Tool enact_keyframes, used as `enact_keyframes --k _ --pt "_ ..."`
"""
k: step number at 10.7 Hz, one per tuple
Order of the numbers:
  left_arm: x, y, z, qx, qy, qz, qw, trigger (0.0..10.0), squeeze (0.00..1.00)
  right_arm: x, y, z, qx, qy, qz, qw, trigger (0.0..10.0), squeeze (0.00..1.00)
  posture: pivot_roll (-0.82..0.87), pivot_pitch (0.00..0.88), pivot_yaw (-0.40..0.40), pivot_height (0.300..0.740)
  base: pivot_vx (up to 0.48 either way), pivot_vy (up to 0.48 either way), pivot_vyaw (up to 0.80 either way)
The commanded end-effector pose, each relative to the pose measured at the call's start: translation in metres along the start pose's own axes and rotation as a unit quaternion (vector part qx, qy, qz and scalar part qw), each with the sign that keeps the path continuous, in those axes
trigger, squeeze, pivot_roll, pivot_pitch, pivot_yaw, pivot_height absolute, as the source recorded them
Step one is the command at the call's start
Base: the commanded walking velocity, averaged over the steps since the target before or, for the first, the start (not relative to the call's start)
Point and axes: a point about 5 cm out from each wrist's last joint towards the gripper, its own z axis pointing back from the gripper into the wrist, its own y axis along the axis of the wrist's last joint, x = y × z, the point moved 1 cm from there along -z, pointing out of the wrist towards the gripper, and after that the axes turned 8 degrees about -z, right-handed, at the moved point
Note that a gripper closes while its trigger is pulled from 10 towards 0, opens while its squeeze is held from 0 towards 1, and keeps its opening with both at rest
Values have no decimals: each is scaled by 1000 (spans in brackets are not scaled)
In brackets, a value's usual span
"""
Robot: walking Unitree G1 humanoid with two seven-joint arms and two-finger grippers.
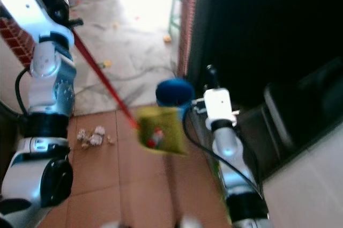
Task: Sweep floor
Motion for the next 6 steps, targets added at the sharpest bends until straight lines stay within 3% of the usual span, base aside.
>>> enact_keyframes --k 1,4,6 --pt "-13 23 -9 50 30 6 998 10000 0 -2 10 -4 20 11 21 1000 10000 0 -62 0 9 740 454 0 0" --pt "-22 21 -10 50 48 -10 998 10000 0 -5 5 -2 13 19 13 1000 10000 0 -62 0 11 740 454 0 0" --pt "-18 15 -7 44 46 -9 998 10000 0 -7 5 -3 11 23 10 1000 10000 0 -62 0 12 740 459 0 0"
